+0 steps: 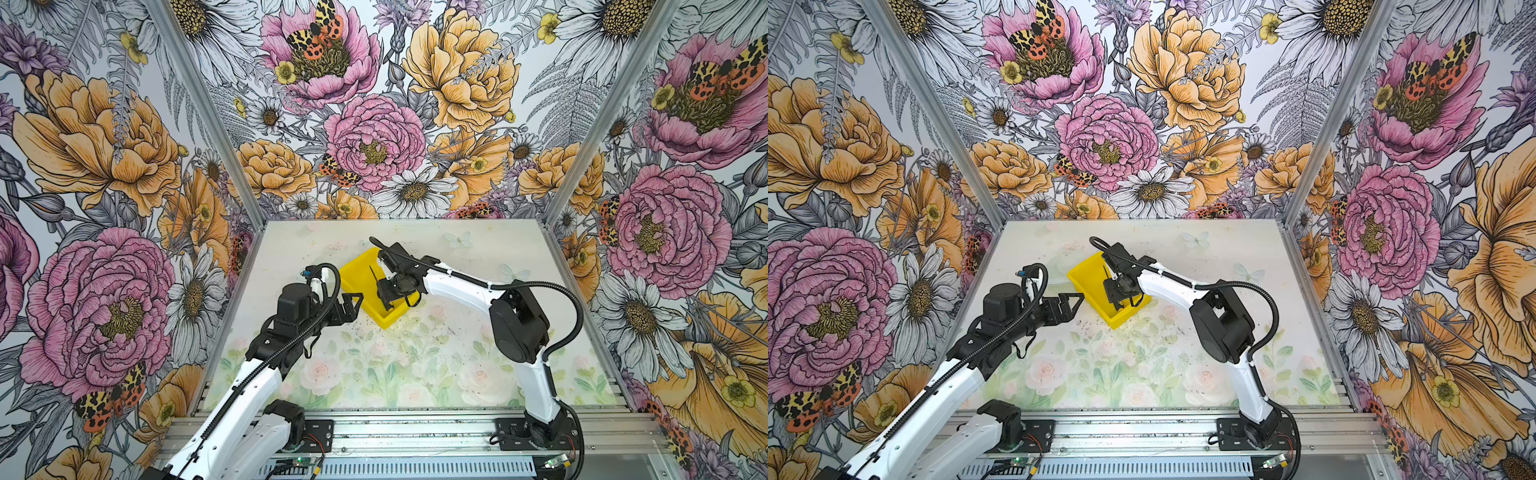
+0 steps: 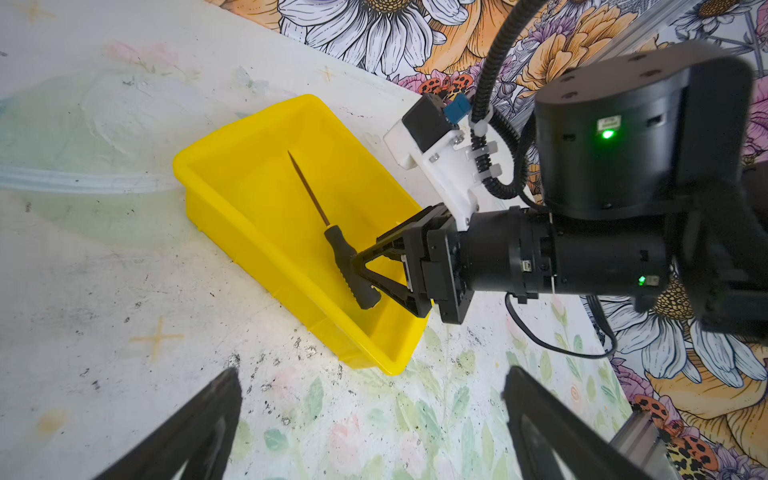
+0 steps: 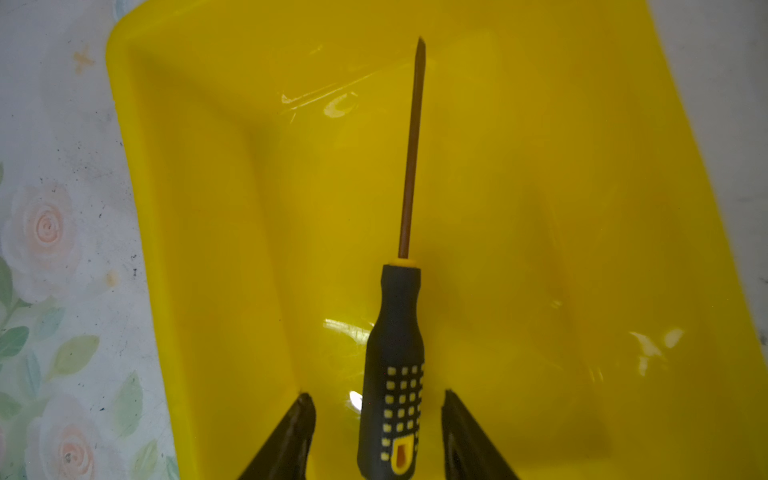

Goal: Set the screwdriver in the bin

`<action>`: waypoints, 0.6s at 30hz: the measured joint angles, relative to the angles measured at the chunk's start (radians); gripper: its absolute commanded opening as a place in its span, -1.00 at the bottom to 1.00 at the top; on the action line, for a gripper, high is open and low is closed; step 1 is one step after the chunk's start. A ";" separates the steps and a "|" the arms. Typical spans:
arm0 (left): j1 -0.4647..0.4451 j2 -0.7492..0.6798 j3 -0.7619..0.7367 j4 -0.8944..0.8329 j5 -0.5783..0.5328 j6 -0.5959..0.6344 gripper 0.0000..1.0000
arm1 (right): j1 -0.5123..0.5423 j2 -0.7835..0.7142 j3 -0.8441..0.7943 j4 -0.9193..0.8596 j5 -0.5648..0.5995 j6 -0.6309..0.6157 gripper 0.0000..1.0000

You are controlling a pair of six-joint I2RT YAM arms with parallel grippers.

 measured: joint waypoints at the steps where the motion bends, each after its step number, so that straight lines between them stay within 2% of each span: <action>1: 0.000 0.000 0.000 0.000 0.000 0.000 0.97 | 0.000 -0.001 0.000 0.000 0.003 -0.002 0.31; 7: 0.003 0.000 0.000 -0.006 -0.035 -0.007 0.97 | 0.000 -0.091 -0.012 0.002 0.063 -0.032 0.60; 13: 0.031 -0.005 0.000 -0.030 -0.189 -0.011 0.97 | -0.009 -0.365 -0.133 0.026 0.189 -0.081 0.81; 15: 0.043 -0.007 0.000 -0.029 -0.257 -0.008 0.97 | -0.020 -0.474 -0.204 0.046 0.241 -0.092 0.99; 18: 0.051 0.000 0.000 -0.023 -0.362 0.030 0.97 | -0.056 -0.616 -0.332 0.069 0.310 -0.109 0.99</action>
